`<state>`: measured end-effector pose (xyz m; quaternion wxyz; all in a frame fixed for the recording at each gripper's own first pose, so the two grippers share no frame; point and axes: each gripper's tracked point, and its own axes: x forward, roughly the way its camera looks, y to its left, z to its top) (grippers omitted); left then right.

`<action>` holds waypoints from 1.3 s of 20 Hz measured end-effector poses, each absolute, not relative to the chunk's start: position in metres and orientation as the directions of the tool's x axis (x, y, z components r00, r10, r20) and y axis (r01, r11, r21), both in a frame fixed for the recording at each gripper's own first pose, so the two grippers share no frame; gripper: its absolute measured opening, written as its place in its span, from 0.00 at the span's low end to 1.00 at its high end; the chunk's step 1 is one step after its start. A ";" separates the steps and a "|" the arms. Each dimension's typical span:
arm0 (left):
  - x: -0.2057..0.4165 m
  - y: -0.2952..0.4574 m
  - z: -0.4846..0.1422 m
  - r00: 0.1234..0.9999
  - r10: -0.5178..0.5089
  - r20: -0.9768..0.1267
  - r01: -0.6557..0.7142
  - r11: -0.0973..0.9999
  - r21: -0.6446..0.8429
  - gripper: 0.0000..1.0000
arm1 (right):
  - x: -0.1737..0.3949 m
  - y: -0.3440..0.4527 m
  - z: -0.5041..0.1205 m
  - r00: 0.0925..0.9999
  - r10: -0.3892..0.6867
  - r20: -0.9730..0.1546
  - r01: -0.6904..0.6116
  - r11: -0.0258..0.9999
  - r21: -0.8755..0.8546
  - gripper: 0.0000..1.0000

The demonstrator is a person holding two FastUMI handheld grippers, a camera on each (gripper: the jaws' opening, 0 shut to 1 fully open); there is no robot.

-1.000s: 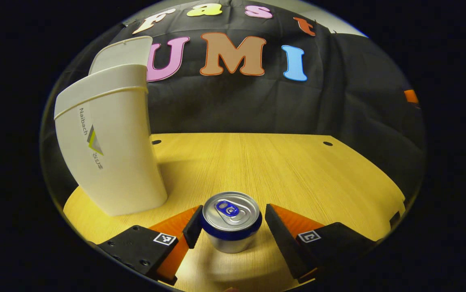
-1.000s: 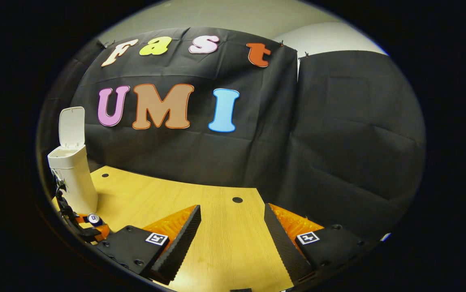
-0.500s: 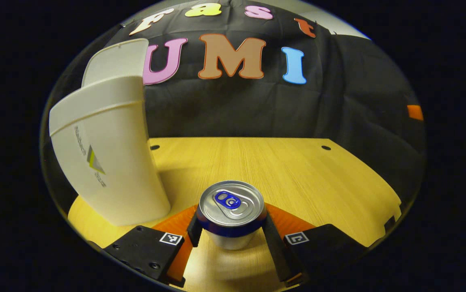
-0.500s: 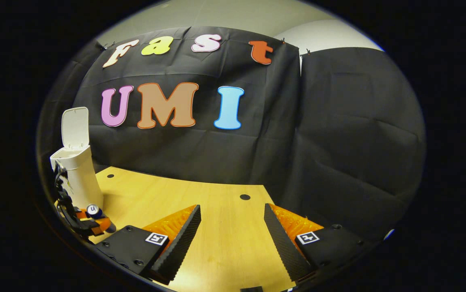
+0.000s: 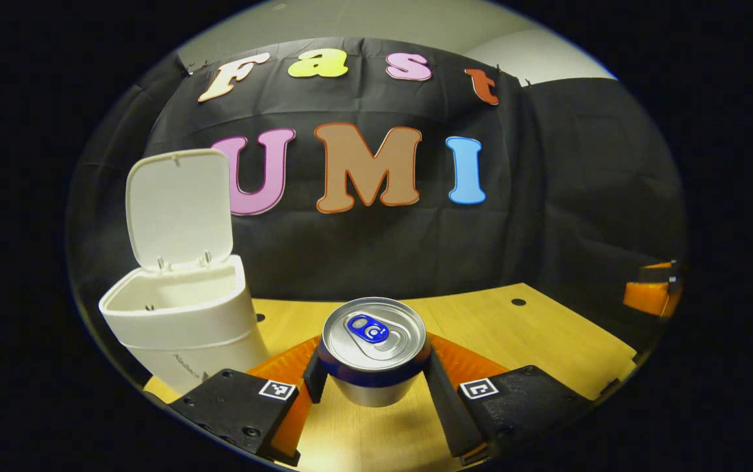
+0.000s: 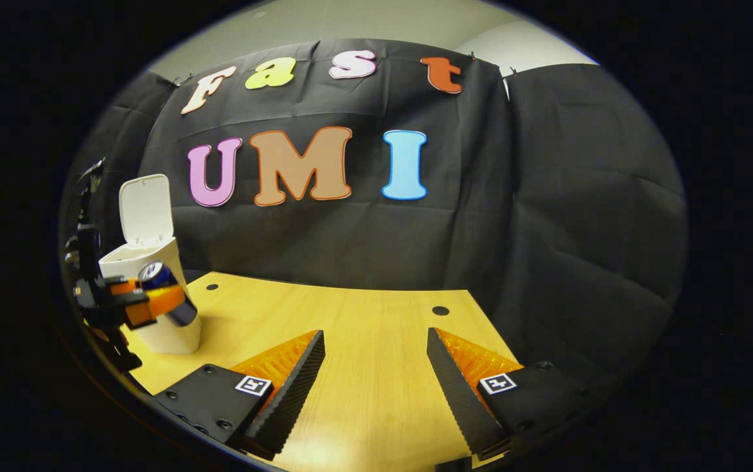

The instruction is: Press the lid of the desktop garbage bin to open it, pick up the crumpled paper on the desktop and throw it into the bin, then pick up the pop can on the desktop and drop it into the bin, and finally close the garbage bin lid.

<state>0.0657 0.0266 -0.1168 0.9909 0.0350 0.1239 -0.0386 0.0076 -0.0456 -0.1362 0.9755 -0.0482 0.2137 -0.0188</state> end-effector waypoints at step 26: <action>0.092 0.248 -0.017 0.909 0.406 -0.088 -0.383 0.901 0.203 0.89 | 0.009 -0.038 -0.155 0.889 -0.033 -0.457 -0.003 0.997 -0.078 0.99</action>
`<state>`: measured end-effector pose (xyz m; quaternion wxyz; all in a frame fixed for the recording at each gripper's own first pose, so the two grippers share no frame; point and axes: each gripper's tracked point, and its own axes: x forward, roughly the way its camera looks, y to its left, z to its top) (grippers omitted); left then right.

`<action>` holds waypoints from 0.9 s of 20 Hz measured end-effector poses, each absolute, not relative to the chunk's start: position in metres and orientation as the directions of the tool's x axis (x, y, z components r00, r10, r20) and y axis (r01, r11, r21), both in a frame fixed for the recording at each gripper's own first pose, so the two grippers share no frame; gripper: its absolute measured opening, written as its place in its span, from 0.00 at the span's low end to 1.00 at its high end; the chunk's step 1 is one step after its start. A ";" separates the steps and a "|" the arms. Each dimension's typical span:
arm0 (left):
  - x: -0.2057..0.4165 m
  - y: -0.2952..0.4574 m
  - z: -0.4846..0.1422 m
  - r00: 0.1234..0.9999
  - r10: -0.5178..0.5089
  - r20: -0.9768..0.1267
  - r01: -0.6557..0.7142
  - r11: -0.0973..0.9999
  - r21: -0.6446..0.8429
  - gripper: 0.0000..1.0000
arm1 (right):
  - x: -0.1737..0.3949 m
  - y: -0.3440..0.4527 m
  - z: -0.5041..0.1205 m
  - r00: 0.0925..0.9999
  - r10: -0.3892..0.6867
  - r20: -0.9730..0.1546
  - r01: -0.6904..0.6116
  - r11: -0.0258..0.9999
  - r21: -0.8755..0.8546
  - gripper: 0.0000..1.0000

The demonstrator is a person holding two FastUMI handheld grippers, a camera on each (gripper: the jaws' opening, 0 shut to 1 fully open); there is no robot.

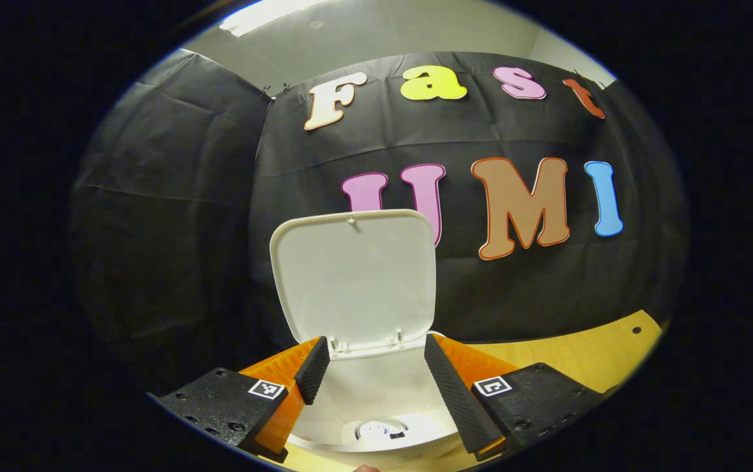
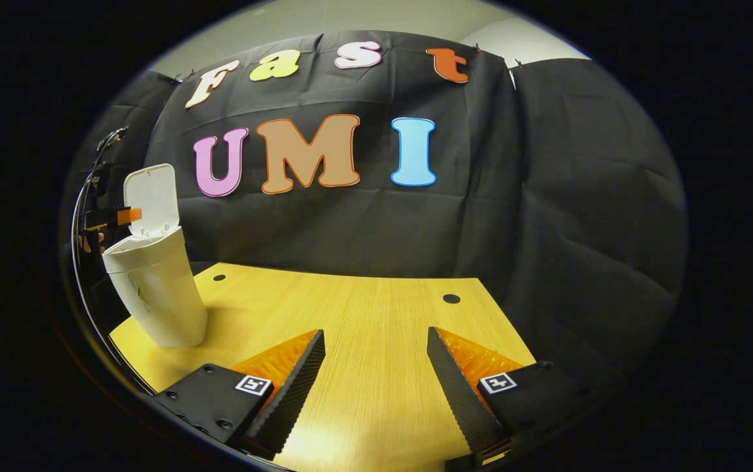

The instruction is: Press the lid of the desktop garbage bin to open it, pick up the crumpled paper on the desktop and throw it into the bin, then pick up the pop can on the desktop and drop it into the bin, and finally close the garbage bin lid.

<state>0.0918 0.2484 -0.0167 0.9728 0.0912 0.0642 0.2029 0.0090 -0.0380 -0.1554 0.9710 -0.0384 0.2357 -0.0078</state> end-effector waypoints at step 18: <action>0.177 0.301 0.124 0.917 0.400 -0.005 -0.398 0.915 0.069 0.97 | -0.023 -0.081 -0.159 0.878 -0.128 -0.462 0.108 0.992 -0.070 0.99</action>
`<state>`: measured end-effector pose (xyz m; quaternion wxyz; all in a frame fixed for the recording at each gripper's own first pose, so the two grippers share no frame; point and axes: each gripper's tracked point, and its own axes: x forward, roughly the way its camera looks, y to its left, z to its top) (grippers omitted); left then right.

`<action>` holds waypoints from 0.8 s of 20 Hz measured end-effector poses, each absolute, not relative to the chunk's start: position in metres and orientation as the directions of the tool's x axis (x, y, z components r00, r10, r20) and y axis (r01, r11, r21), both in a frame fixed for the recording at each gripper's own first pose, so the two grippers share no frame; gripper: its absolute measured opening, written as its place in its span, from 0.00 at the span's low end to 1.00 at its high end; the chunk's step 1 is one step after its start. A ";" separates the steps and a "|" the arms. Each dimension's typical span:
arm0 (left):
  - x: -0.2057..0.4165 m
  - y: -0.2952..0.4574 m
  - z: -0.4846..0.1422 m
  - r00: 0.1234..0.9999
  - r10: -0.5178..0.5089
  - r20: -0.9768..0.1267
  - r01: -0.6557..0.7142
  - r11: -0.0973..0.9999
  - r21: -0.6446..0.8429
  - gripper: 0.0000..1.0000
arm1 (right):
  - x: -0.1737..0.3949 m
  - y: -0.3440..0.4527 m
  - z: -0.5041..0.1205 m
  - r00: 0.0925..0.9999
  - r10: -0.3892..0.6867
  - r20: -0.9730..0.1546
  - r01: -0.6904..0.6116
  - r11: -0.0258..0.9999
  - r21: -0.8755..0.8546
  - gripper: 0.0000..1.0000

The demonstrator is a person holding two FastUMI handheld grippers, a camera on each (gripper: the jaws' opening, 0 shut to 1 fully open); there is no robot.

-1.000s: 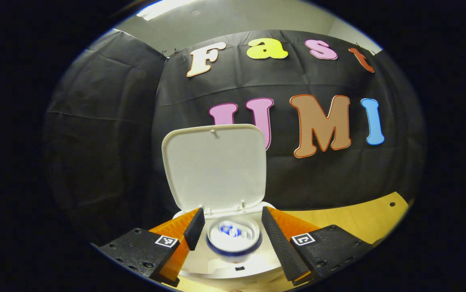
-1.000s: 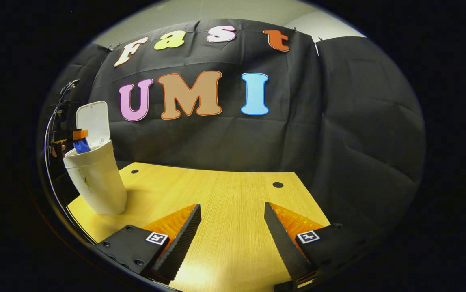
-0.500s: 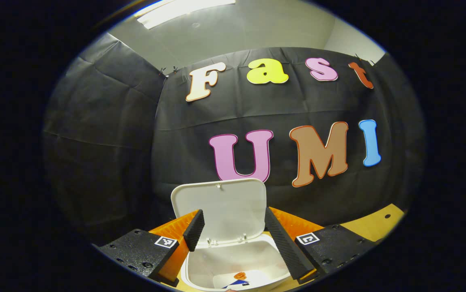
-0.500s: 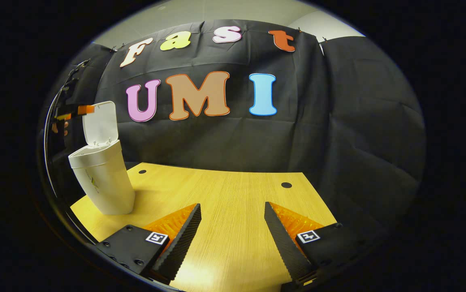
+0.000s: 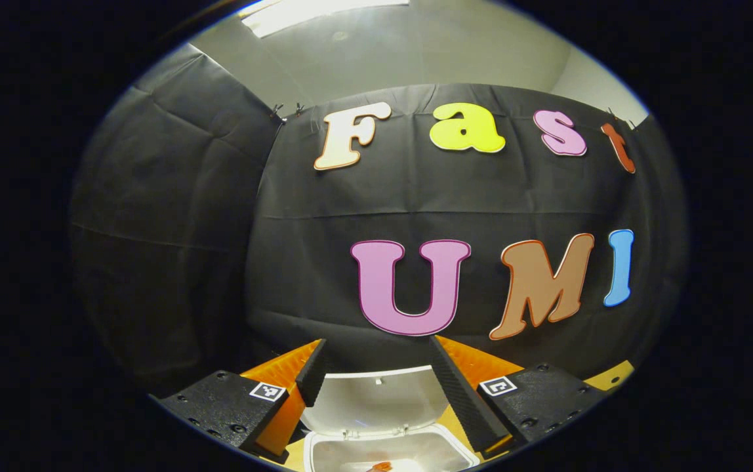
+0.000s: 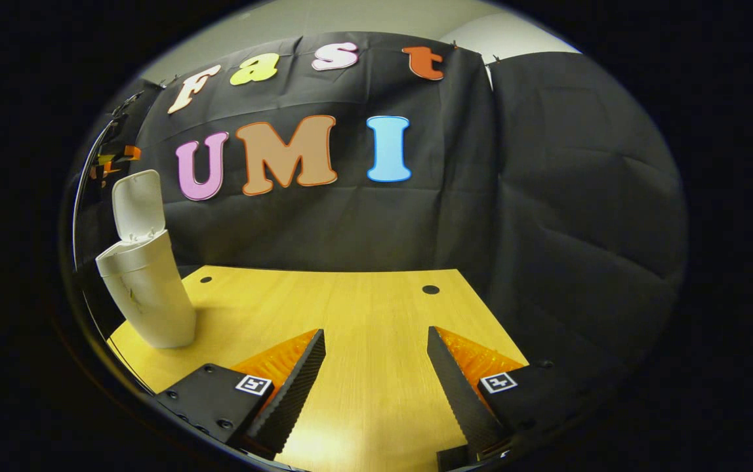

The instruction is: Press the lid of the desktop garbage bin to open it, pick up the crumpled paper on the desktop and throw it into the bin, then pick up the pop can on the desktop and drop it into the bin, and finally close the garbage bin lid.

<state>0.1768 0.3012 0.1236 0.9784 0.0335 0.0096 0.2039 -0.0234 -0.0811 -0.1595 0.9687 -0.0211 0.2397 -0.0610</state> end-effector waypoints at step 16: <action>0.165 0.291 0.073 0.922 0.360 -0.144 -0.352 0.933 0.079 0.94 | -0.027 -0.075 -0.163 0.879 -0.132 -0.458 0.116 0.991 -0.064 0.99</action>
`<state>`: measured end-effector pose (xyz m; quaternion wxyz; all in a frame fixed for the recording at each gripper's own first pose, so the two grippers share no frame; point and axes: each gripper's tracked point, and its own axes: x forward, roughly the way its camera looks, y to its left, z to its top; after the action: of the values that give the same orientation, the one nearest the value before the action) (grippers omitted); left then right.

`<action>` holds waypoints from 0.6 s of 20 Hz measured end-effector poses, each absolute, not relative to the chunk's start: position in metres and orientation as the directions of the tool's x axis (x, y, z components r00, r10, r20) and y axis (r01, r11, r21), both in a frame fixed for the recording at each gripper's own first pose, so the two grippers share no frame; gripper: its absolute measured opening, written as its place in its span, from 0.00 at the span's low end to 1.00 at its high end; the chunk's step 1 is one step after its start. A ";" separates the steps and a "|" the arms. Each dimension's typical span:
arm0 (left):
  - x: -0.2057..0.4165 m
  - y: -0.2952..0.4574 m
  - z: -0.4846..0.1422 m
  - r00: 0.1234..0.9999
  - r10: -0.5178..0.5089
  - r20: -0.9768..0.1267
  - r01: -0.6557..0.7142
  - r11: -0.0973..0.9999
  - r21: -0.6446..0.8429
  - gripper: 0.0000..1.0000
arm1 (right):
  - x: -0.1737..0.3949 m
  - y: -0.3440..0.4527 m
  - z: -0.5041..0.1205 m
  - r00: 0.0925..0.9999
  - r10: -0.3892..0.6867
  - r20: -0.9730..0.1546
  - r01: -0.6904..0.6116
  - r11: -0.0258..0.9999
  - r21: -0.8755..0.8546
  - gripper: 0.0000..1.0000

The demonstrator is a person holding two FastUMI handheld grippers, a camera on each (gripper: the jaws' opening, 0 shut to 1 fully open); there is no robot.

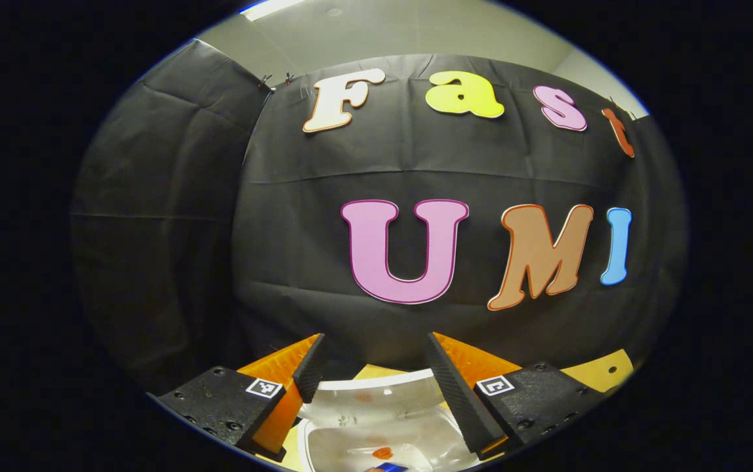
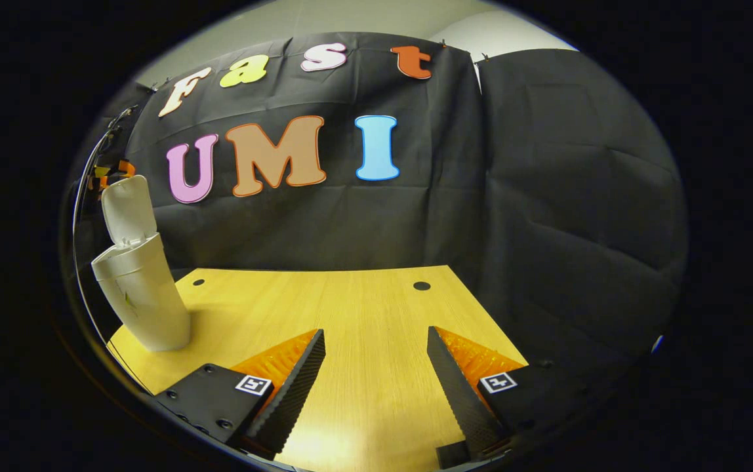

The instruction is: Press the lid of the desktop garbage bin to open it, pick up the crumpled paper on the desktop and throw it into the bin, then pick up the pop can on the desktop and drop it into the bin, and finally close the garbage bin lid.

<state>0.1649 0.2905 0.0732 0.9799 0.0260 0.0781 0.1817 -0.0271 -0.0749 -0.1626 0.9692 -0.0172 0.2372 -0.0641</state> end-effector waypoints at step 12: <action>0.098 0.246 0.015 0.929 0.320 -0.184 -0.314 0.948 0.061 0.94 | -0.028 -0.082 -0.168 0.875 -0.113 -0.470 0.099 0.994 -0.054 0.99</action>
<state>0.0976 0.2463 0.0147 0.9821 0.0150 0.0963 0.1613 -0.0281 -0.0824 -0.1680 0.9683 -0.0140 0.2435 -0.0547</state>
